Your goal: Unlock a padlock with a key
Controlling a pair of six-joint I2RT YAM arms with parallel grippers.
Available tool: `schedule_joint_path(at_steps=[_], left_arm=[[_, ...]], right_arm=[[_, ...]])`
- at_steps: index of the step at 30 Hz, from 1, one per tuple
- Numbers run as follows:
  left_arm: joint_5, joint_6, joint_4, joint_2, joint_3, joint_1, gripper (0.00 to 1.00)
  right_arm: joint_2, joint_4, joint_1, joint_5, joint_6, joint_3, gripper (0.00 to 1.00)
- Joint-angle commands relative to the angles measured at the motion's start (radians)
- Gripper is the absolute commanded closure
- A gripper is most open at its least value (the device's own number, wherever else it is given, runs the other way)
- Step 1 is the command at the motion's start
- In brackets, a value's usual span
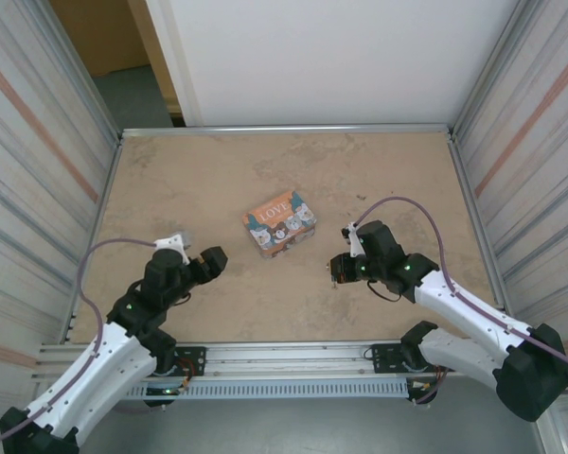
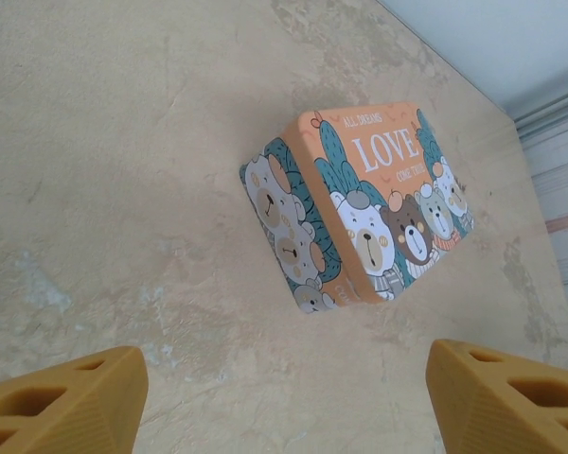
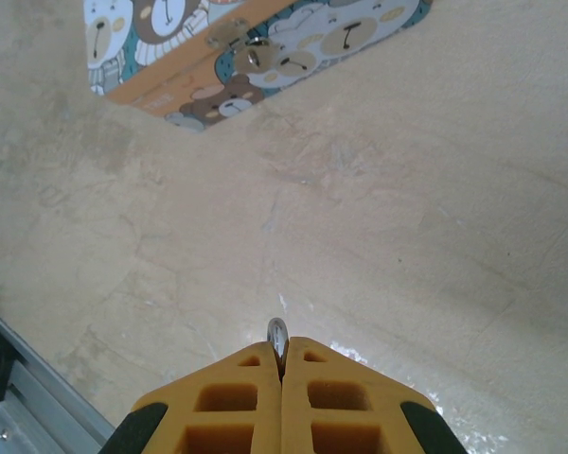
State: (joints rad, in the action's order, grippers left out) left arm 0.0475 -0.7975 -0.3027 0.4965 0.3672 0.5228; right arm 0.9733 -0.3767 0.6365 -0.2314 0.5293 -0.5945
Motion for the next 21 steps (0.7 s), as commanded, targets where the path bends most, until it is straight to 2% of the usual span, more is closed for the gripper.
schedule_joint_path(at_steps=[1,4,12,21], left_arm=[[0.02,0.003,-0.045,-0.04,-0.021,-0.007,0.19],[0.018,0.003,-0.063,-0.074,-0.037,-0.007,0.16],[0.026,-0.005,-0.115,-0.155,-0.067,-0.012,0.14],[0.003,-0.013,-0.097,-0.173,-0.115,-0.02,0.09]], right_arm=[[-0.016,-0.06,0.014,0.005,-0.017,-0.036,0.96],[-0.017,-0.083,0.017,-0.003,-0.014,-0.036,0.96],[-0.015,-0.142,0.039,-0.005,0.009,-0.029,0.97],[0.007,-0.188,0.064,-0.009,0.03,-0.031,0.97]])
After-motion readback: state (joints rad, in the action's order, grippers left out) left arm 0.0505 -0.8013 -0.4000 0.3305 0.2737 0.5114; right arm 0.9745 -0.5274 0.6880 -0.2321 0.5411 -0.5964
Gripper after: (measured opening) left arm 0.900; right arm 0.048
